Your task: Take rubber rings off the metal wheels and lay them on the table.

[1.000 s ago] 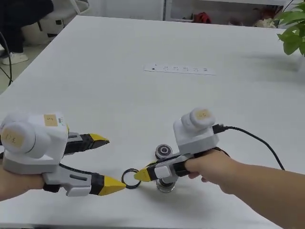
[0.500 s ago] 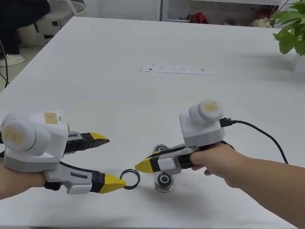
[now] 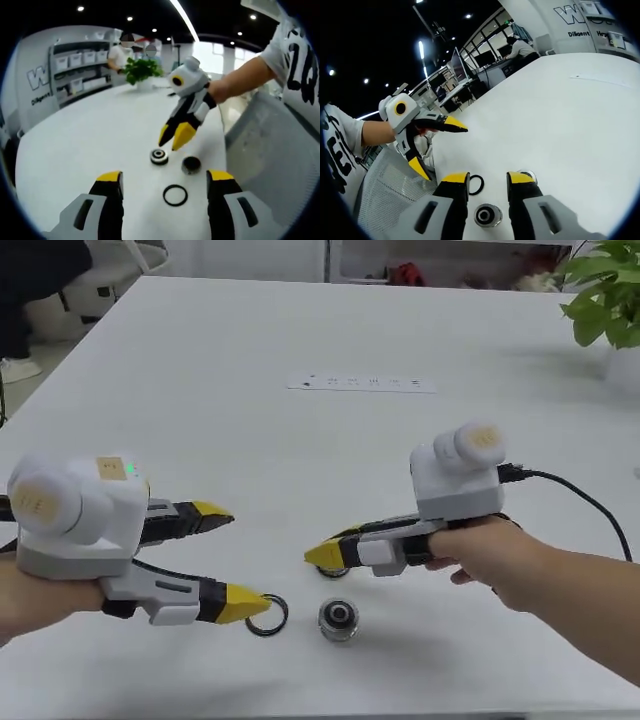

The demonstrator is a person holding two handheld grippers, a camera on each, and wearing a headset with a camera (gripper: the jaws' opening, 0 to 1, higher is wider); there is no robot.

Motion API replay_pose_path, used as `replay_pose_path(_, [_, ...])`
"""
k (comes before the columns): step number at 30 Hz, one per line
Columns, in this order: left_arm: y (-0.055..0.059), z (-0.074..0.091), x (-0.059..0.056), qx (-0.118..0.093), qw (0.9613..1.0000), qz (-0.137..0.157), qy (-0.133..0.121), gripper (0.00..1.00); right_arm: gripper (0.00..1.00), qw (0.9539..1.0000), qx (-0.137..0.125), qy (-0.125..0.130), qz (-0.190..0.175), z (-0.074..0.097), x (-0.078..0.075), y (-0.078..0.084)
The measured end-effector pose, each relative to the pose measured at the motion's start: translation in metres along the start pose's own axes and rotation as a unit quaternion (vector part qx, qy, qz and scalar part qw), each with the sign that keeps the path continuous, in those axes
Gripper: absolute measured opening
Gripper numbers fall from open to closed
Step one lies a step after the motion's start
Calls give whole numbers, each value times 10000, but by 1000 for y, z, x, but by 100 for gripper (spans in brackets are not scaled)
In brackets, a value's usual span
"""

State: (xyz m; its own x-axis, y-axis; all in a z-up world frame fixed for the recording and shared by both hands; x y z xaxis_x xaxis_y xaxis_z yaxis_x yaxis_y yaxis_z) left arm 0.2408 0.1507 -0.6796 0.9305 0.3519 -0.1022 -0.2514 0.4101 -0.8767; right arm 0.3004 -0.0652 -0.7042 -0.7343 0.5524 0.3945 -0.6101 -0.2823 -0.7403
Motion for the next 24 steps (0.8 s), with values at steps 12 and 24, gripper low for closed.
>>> replay_pose_path(12, [-12, -10, 11, -93, 9999, -51, -24, 68, 32, 9989, -333, 309, 145, 15, -16, -7])
replay_pose_path(24, [-14, -23, 21, -89, 10000, -11, -24, 67, 30, 9956, -515, 569, 547, 22, -35, 2])
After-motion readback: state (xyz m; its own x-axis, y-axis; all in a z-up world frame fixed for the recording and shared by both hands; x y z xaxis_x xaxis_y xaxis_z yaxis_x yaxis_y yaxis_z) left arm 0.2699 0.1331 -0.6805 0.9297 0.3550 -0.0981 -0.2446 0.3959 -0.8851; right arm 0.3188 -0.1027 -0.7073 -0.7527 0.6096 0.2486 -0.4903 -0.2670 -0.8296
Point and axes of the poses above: the centre of the closed fingertips' face, and the gripper's own axes: z roughly backward along the fingers, x roughly to its left, y roughly out of its underside, the point moved 10 cm from there along z, roughly backward along the fingers, and after that the axes turned 10 degrees about y, right-handed, at the moved point
